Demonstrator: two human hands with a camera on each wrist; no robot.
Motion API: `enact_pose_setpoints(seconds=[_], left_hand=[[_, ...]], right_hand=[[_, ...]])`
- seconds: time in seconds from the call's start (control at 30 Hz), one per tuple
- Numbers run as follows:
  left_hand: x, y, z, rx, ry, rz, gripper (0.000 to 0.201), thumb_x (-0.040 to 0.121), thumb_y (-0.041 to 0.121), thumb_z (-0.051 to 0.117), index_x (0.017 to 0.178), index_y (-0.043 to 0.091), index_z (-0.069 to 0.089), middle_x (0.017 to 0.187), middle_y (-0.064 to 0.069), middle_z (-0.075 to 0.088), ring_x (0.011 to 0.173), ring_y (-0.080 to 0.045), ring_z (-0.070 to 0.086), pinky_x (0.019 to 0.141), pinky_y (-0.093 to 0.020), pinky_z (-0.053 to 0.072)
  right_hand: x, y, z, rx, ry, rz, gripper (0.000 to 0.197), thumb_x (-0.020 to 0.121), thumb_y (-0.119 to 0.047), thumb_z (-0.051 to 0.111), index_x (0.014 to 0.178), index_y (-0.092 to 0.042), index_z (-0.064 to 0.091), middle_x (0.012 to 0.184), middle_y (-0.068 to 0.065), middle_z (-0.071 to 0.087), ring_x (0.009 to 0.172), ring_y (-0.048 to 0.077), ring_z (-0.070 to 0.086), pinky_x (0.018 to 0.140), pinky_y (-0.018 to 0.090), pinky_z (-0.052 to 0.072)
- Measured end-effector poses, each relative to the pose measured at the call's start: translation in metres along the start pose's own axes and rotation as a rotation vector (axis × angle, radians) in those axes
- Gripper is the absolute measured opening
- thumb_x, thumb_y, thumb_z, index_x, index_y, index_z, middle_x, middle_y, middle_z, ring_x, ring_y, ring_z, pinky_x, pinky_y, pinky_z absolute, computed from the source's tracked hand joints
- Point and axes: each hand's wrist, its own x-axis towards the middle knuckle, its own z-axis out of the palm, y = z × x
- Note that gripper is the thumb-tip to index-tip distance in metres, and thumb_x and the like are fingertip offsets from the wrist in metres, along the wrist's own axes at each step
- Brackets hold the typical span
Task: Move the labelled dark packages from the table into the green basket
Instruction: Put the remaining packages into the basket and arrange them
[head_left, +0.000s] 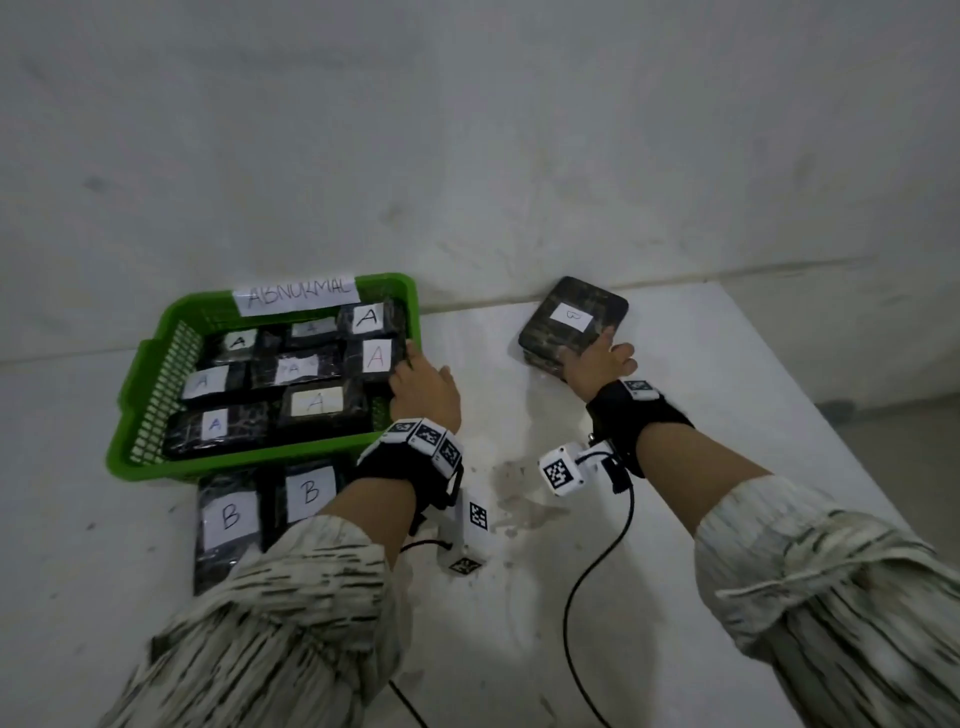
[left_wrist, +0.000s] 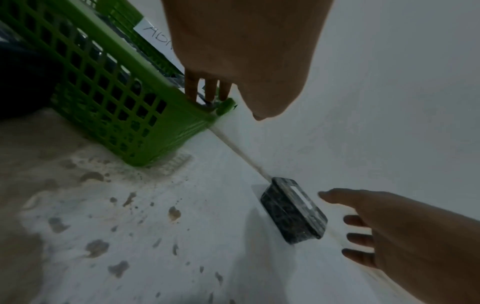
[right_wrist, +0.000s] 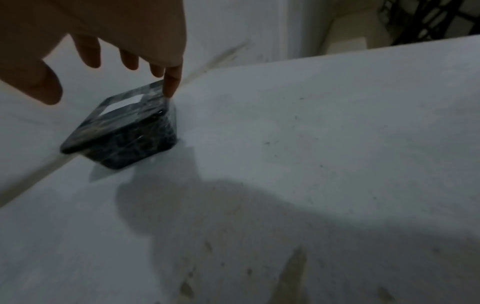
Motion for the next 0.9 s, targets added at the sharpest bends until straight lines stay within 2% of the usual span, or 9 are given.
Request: enact_pose_setpoints(seconds=[0.13, 0.23, 0.43, 0.53, 0.6, 0.67, 0.73, 0.83, 0.9], left_hand=[[0.002, -0.001, 0.016, 0.081, 0.054, -0.053, 0.063, 0.1, 0.016, 0.036, 0.152, 0.014, 0.0, 0.151, -0.012, 0.028, 0.131, -0.031, 0.037, 0.093, -0.046, 0.042], [0.005, -0.003, 0.021, 0.139, 0.093, -0.058, 0.071, 0.094, 0.008, 0.042, 0.152, 0.014, 0.001, 0.15, -0.011, 0.032, 0.126, -0.03, 0.042, 0.089, -0.043, 0.045], [0.005, -0.004, 0.022, 0.148, 0.075, -0.047, 0.075, 0.093, 0.004, 0.041, 0.151, 0.013, -0.006, 0.15, -0.01, 0.028, 0.129, -0.03, 0.039, 0.094, -0.043, 0.043], [0.004, -0.004, 0.021, 0.153, 0.084, -0.039, 0.075, 0.093, 0.005, 0.041, 0.151, 0.013, -0.006, 0.148, -0.01, 0.031, 0.127, -0.029, 0.04, 0.093, -0.043, 0.044], [0.003, -0.003, 0.019, 0.147, 0.082, -0.037, 0.074, 0.093, 0.006, 0.041, 0.151, 0.014, -0.004, 0.147, -0.01, 0.032, 0.127, -0.029, 0.04, 0.092, -0.044, 0.044], [0.003, -0.002, 0.016, 0.121, 0.076, -0.035, 0.072, 0.093, 0.007, 0.041, 0.151, 0.014, -0.002, 0.147, -0.012, 0.034, 0.127, -0.03, 0.04, 0.092, -0.045, 0.043], [0.003, -0.002, 0.014, 0.058, 0.073, -0.033, 0.067, 0.096, 0.014, 0.039, 0.151, 0.016, 0.002, 0.147, -0.013, 0.034, 0.128, -0.031, 0.039, 0.093, -0.046, 0.042], [0.004, -0.002, 0.009, -0.087, 0.019, -0.039, 0.063, 0.099, 0.03, 0.038, 0.151, 0.017, 0.006, 0.151, -0.014, 0.028, 0.135, -0.033, 0.032, 0.101, -0.047, 0.035], [0.008, -0.002, 0.0, -0.227, 0.01, -0.057, 0.057, 0.099, 0.034, 0.037, 0.15, 0.018, 0.016, 0.152, -0.014, 0.025, 0.138, -0.031, 0.026, 0.108, -0.045, 0.028]], right_hand=[[0.033, 0.007, 0.003, 0.08, -0.073, 0.162, 0.084, 0.098, -0.051, 0.037, 0.152, 0.0, -0.002, 0.157, 0.025, 0.01, 0.144, 0.039, 0.016, 0.116, 0.043, 0.015], [0.052, 0.01, 0.013, 0.17, -0.092, 0.219, 0.083, 0.097, -0.056, 0.034, 0.149, 0.005, 0.013, 0.154, 0.025, 0.023, 0.14, 0.038, 0.028, 0.113, 0.04, 0.023], [0.072, 0.012, 0.035, 0.363, -0.111, 0.282, 0.073, 0.093, -0.046, 0.054, 0.139, 0.005, 0.027, 0.143, 0.022, 0.041, 0.131, 0.034, 0.043, 0.106, 0.036, 0.032], [0.079, 0.014, 0.043, 0.561, -0.112, 0.288, 0.071, 0.079, -0.036, 0.071, 0.129, 0.002, 0.037, 0.131, 0.021, 0.053, 0.116, 0.036, 0.055, 0.102, 0.047, 0.044], [0.075, 0.013, 0.044, 0.764, -0.118, 0.267, 0.062, 0.081, -0.018, 0.072, 0.127, 0.008, 0.04, 0.125, 0.023, 0.058, 0.107, 0.035, 0.059, 0.092, 0.05, 0.051], [0.061, 0.011, 0.043, 0.905, -0.226, 0.226, 0.052, 0.086, -0.009, 0.067, 0.128, 0.01, 0.044, 0.114, 0.021, 0.062, 0.092, 0.03, 0.062, 0.069, 0.039, 0.056], [0.046, 0.013, 0.04, 0.97, -0.364, 0.194, 0.049, 0.088, -0.009, 0.064, 0.131, 0.004, 0.046, 0.099, 0.014, 0.064, 0.076, 0.024, 0.063, 0.057, 0.027, 0.052], [0.023, 0.015, 0.03, 1.113, -0.562, 0.173, 0.06, 0.085, -0.008, 0.067, 0.138, -0.012, 0.041, 0.099, 0.01, 0.064, 0.068, 0.019, 0.066, 0.056, 0.027, 0.052], [0.006, 0.014, 0.02, 1.106, -0.674, 0.091, 0.05, 0.087, -0.005, 0.063, 0.132, -0.019, 0.047, 0.1, 0.006, 0.064, 0.076, 0.017, 0.066, 0.061, 0.03, 0.055]])
